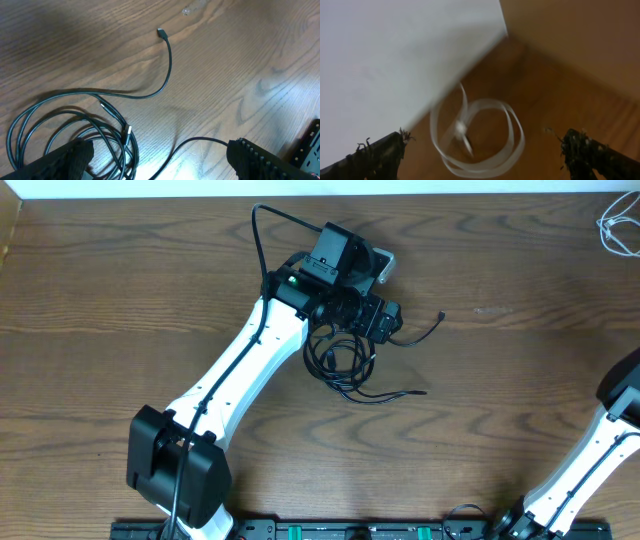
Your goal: Untangle cables
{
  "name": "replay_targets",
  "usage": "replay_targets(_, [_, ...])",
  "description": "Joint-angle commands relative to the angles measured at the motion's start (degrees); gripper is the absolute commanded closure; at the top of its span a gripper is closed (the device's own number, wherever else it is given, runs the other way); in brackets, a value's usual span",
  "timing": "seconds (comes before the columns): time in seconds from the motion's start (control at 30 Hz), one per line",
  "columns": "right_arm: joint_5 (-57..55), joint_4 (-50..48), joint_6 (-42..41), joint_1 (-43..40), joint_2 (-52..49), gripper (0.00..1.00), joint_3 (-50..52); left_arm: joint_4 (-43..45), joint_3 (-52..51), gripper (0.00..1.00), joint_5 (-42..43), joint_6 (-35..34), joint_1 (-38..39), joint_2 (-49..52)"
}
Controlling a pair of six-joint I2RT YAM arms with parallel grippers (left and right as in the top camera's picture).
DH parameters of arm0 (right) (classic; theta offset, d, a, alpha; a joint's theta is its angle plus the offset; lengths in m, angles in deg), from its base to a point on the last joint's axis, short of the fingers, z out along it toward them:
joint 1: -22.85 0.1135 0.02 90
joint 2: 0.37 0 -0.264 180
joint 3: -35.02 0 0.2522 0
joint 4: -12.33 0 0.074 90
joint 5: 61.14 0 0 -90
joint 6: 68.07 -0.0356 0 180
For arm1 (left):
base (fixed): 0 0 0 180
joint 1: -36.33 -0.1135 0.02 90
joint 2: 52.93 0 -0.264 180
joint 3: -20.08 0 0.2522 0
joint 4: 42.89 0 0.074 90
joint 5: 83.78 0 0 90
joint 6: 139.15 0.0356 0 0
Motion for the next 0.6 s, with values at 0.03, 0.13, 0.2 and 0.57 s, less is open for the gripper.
replay_targets(0.03, [-0.83, 2.84, 1.84, -0.5, 1.77, 0.01, -0.59, -0.17, -0.37, 0.09, -0.52, -0.09, -0.02, -0.31])
replay_targets(0.13, [0.26, 5.97, 1.9, -0.66, 3.37, 0.01, -0.59, -0.15, -0.37, 0.08, -0.57, 0.09, -0.02, -0.31])
replay_targets(0.2, [3.37, 8.33, 3.34, -0.66, 5.18, 0.01, -0.59, -0.13, -0.35, 0.08, -1.66, 1.7, -0.09, -0.31])
replay_targets(0.57, [29.14, 29.0, 9.6, 1.01, 17.51, 0.01, -0.59, -3.56, 1.05, 0.08, -16.31, -3.32, -1.57, -6.8])
